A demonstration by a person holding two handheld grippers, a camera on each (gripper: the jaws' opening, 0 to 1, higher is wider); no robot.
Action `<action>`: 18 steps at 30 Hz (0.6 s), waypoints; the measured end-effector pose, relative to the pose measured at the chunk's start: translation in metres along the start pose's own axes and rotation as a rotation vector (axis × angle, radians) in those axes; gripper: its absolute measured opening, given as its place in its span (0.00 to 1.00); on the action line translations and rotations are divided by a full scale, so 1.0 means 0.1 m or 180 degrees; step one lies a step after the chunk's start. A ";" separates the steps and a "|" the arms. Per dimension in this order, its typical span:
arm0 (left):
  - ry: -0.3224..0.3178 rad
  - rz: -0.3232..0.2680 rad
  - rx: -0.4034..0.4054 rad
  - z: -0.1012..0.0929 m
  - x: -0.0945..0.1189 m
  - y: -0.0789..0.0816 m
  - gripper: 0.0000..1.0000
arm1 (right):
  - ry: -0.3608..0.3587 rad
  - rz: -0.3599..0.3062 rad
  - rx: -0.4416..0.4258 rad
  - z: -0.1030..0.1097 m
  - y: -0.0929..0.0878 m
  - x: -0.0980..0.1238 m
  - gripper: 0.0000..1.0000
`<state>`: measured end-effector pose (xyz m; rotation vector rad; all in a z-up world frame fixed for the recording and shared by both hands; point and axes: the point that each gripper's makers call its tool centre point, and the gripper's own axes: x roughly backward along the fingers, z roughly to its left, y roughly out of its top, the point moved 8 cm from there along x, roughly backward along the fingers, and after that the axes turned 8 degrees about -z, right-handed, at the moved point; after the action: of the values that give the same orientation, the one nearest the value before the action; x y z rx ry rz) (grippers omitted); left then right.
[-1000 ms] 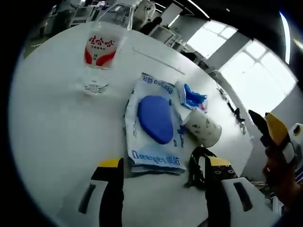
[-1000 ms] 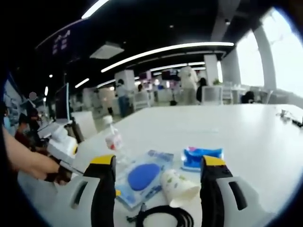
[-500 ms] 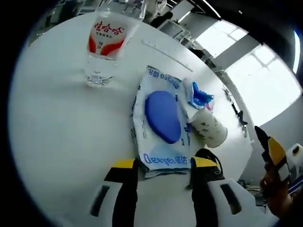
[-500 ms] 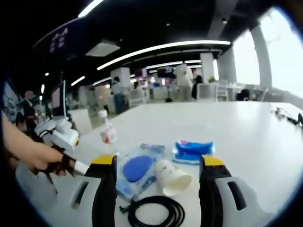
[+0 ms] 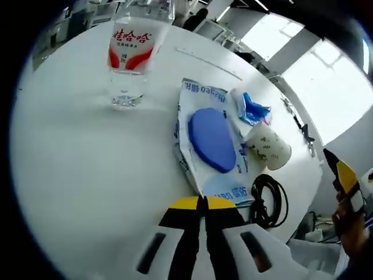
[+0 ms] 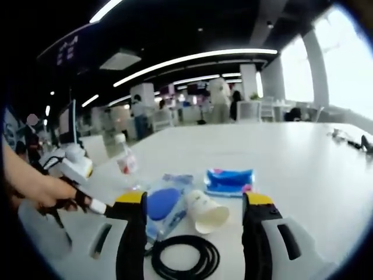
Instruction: Arrange the tabletop items into an orderly group along one side of the table until the central work area is clear of visible clutter.
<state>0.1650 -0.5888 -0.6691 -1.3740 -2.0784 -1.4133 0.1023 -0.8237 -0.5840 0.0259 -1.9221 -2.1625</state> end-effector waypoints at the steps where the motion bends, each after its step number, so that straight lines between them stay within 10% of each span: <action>1: 0.0004 0.0000 -0.0018 0.00 0.01 0.00 0.00 | 0.0006 0.0007 -0.0006 0.01 -0.01 -0.01 0.63; 18: -0.0090 -0.0153 -0.0143 0.03 0.25 0.04 0.00 | 0.0015 0.0151 -0.0305 0.07 -0.11 -0.07 0.56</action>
<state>0.1566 -0.5726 -0.6513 -1.3775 -2.1234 -1.4765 0.1056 -0.8145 -0.5949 -0.0318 -1.7957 -2.2184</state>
